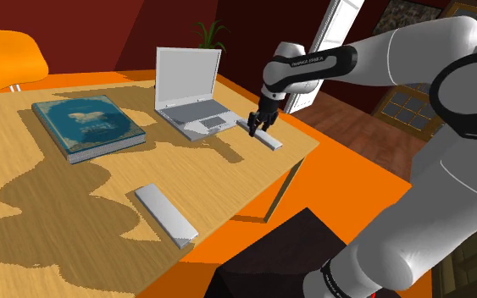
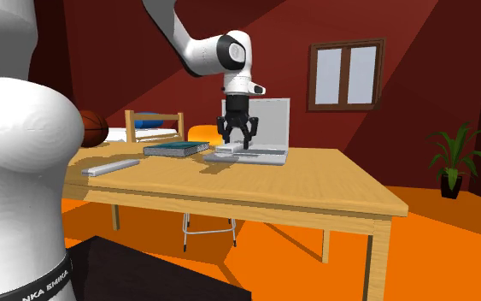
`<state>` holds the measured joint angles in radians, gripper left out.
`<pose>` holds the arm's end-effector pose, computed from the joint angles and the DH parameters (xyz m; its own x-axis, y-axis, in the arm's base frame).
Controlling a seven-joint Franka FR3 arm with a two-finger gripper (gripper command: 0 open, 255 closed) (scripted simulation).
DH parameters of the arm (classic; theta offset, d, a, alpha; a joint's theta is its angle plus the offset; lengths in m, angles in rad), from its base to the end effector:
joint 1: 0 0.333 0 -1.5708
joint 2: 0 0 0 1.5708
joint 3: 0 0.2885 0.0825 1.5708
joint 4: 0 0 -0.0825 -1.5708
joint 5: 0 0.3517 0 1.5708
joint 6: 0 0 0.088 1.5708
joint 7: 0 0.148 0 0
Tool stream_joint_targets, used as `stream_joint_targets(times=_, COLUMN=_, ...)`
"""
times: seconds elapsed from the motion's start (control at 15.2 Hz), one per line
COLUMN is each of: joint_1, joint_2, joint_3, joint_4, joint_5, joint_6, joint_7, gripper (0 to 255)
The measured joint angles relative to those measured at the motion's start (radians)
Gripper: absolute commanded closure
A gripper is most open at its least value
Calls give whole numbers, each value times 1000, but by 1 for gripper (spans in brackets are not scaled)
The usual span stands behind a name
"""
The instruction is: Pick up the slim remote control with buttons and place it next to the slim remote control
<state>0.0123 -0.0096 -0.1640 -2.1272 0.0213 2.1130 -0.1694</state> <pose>0.5048 -0.0755 0.3614 1.0000 0.0067 -0.0014 0.0067 -0.9998 -0.0203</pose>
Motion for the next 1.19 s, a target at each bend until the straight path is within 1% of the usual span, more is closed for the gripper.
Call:
stream_joint_targets(times=0.53, joint_1=95, joint_2=-7, joint_3=97, joint_4=0, joint_5=1, joint_6=-3, joint_7=191, gripper=255)
stream_joint_targets(times=0.59, joint_1=105, joint_2=7, joint_3=108, joint_4=18, joint_5=2, joint_6=-7, joint_7=212, gripper=255)
stream_joint_targets(times=0.73, joint_1=131, joint_2=20, joint_3=134, joint_4=19, joint_5=3, joint_6=7, joint_7=264, gripper=255)
stream_joint_targets(times=0.92, joint_1=166, joint_2=30, joint_3=168, joint_4=41, joint_5=2, joint_6=-4, joint_7=334, gripper=255)
stream_joint_targets(times=1.19, joint_1=216, joint_2=76, joint_3=214, joint_4=104, joint_5=-3, joint_6=-19, joint_7=432, gripper=255)
